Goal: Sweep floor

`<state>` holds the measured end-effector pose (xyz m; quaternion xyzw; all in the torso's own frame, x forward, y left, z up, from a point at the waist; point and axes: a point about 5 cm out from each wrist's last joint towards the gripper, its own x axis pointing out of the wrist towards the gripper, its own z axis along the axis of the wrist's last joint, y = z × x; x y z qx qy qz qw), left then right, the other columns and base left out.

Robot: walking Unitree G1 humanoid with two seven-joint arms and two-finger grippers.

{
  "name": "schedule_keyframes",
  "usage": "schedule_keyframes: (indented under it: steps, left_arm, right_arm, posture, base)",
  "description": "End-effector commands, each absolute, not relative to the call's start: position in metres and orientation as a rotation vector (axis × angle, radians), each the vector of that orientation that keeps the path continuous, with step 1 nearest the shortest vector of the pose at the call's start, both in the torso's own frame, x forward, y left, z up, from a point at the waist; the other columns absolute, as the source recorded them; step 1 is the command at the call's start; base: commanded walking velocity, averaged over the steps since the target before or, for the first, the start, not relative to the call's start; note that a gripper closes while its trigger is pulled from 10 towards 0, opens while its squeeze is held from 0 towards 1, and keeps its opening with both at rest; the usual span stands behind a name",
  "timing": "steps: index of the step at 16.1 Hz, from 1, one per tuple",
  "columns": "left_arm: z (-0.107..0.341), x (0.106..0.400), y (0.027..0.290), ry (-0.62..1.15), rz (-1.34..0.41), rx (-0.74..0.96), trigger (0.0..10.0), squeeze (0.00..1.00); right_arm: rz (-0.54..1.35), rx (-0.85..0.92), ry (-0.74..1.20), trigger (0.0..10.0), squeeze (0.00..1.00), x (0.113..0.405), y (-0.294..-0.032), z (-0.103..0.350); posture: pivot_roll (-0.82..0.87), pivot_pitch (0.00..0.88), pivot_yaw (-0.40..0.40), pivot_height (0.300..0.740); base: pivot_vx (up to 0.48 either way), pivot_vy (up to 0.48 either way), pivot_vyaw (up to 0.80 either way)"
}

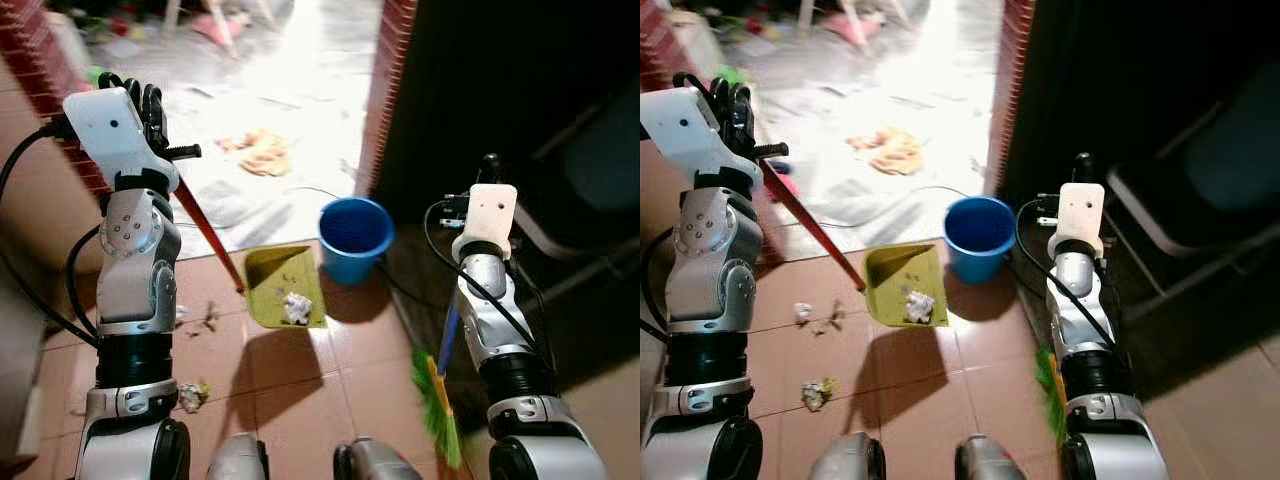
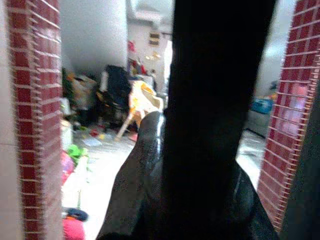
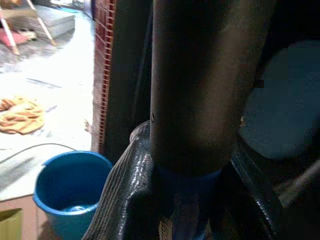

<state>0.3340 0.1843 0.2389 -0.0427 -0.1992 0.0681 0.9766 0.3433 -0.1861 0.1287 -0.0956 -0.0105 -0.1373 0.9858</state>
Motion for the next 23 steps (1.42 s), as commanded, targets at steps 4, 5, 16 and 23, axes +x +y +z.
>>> schedule_keyframes:
  steps: [4, 5, 16, 23]
  left_arm:
    - [0.271, 0.335, 0.186, -0.526, 0.141, -0.113, 10.0, 0.00]
    - [0.274, 0.336, 0.187, -0.530, 0.151, -0.133, 10.0, 0.00]
    - [0.300, 0.344, 0.206, -0.582, 0.236, -0.340, 10.0, 0.00]
    - [0.297, 0.350, 0.201, -0.582, 0.213, -0.343, 10.0, 0.00]
  right_arm:
    - [-0.268, -0.220, -0.025, 10.0, 0.00, 0.344, -0.189, 0.130]
    - [-0.266, -0.222, -0.024, 10.0, 0.00, 0.344, -0.188, 0.130]
    - [-0.238, -0.213, -0.001, 10.0, 0.00, 0.344, -0.186, 0.125]
    - [-0.216, -0.220, 0.010, 10.0, 0.00, 0.338, -0.185, 0.119]
  posture:
    - [-0.03, 0.038, -0.003, 0.740]
    - [-0.03, 0.038, -0.003, 0.740]
    - [-0.04, 0.045, -0.006, 0.740]
    - [-0.05, 0.054, -0.004, 0.740]
  base:
    - [0.000, 0.000, 0.00]
    - [0.000, 0.000, 0.00]
    - [0.000, 0.000, -0.05]
    - [0.273, 0.000, -0.34]
